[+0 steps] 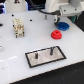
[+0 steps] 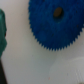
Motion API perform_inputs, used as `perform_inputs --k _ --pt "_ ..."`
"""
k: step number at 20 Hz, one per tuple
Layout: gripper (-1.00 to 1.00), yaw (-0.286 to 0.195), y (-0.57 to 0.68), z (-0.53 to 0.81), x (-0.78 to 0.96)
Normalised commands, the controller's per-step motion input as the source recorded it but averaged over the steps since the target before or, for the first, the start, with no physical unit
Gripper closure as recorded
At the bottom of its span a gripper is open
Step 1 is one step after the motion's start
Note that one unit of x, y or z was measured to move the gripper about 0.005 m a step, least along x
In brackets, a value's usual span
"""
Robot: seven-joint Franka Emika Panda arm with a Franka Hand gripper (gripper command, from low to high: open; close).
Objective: Insert the blue gear onto the right peg, followed by the red gear
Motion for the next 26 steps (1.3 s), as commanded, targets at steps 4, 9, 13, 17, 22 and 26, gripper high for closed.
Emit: perform_inputs --k 4,9,13,17,22,26 --pt "-1.0 0.0 -0.06 0.0 -0.09" --pt "1.0 0.0 -0.09 -0.09 -0.09" --pt "1.0 0.0 -0.04 -0.11 -0.13" --pt "1.0 0.0 -0.05 -0.16 -0.14" --pt "1.0 0.0 -0.03 -0.1 -0.11" --pt "1.0 0.0 -0.03 0.12 0.08"
